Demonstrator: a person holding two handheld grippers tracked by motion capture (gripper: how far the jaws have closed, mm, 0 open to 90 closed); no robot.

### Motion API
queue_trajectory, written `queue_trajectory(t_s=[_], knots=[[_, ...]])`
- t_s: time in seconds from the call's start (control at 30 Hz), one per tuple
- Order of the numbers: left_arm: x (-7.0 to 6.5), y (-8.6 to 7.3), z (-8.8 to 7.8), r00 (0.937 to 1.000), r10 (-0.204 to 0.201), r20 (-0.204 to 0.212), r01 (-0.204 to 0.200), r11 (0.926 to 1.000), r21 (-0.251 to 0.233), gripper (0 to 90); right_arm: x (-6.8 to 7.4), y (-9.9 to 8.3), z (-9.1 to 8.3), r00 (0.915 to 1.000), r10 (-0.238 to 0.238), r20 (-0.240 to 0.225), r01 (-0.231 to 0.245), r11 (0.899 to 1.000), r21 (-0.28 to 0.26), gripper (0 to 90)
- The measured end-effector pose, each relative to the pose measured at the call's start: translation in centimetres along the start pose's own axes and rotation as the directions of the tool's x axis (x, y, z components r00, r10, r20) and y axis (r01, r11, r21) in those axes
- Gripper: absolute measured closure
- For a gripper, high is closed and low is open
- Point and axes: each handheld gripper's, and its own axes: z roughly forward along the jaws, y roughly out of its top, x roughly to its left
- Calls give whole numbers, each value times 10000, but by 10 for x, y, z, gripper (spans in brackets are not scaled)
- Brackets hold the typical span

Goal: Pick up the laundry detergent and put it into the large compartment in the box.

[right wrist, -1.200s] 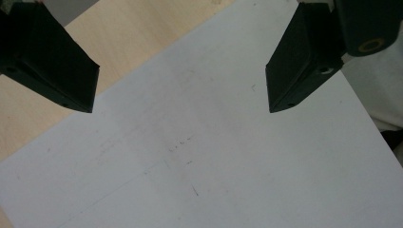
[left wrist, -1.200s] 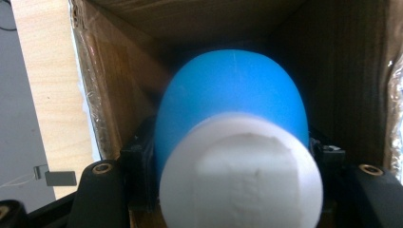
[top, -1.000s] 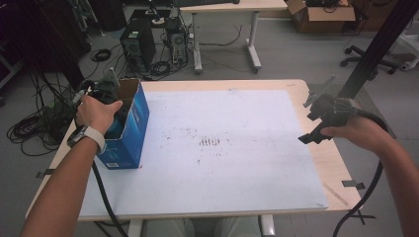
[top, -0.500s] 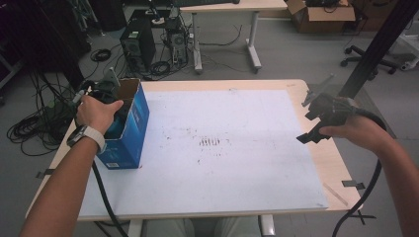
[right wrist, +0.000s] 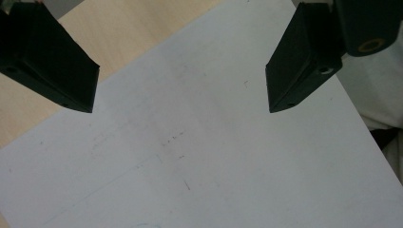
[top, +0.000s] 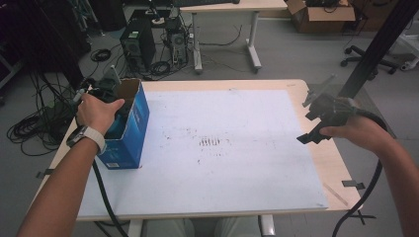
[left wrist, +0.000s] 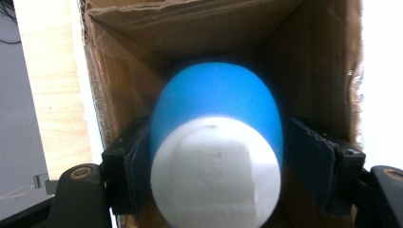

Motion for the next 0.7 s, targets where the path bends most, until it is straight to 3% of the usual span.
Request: queue_trajectory(t_s=[0.07,0.43,0.6,0.7], knots=[[0,0,-7,9998,-67,-207,61,9996,-293,258,1,1,-1,10000,-23,0,23,10000,-11,106],[4,5,-45,9998,102,-179,-121,9939,-1093,238,3,0,-4,10000,-14,74,14,10000,-16,106],[3,3,-63,9981,518,327,-468,9891,-1393,238,4,0,-6,9999,-21,108,21,10000,-45,106],[-1,-2,-78,9924,973,759,-842,9835,-1599,221,4,-1,-6,9999,11,125,-11,10000,-8,106]])
